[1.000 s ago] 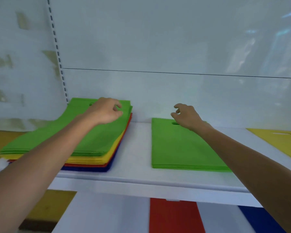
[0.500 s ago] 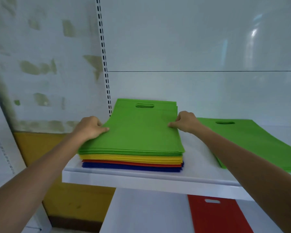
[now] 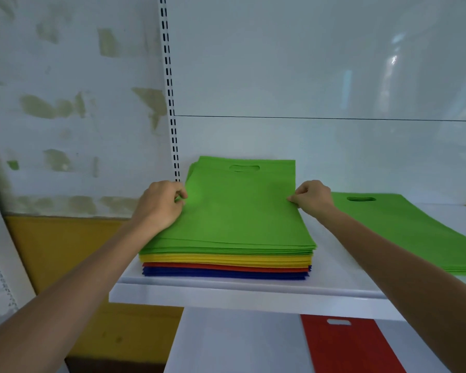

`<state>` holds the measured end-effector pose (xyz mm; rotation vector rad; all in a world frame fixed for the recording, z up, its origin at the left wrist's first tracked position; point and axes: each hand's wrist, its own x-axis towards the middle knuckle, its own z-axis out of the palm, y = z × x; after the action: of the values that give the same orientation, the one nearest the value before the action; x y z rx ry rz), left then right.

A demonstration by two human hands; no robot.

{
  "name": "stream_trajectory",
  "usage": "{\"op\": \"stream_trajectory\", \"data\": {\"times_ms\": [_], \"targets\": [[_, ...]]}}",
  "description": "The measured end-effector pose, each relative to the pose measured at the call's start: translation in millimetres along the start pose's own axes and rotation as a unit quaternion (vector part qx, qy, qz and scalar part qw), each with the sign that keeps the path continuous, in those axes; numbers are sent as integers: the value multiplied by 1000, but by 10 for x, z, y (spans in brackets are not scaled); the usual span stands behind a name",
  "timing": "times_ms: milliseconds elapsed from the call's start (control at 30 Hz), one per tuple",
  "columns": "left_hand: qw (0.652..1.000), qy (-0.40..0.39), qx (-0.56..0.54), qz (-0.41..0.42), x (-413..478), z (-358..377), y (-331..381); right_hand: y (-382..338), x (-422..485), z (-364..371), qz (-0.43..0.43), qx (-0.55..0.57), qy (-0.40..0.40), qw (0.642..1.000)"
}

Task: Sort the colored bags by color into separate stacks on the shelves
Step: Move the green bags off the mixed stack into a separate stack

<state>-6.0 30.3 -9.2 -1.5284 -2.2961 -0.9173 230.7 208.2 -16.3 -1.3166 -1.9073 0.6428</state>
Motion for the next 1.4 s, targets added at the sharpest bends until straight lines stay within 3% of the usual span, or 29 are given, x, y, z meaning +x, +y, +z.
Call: {"op": "stream_trajectory", "data": {"times_ms": [133,367,467,667,833,1400], "targets": [[999,6,-11,36,24,28,192,65,13,-41,-45,-11,82,996],[998,21,-48,37,120,73,856,241,221,-625,-108,-22,146,983],[997,16,-56,45,136,179,1261,416,335,-1012,-95,-30,129,987],[994,-74,-31,75,241,501,2081,948,522,-1726,-89,-80,107,987],[993,-82,-44,70,209,748,2646,1362,585,-2159,-89,-109,99,985],[977,-193,93,-4,-361,1721,2873,2281,435,-2055,-25,-243,-104,964]]}}
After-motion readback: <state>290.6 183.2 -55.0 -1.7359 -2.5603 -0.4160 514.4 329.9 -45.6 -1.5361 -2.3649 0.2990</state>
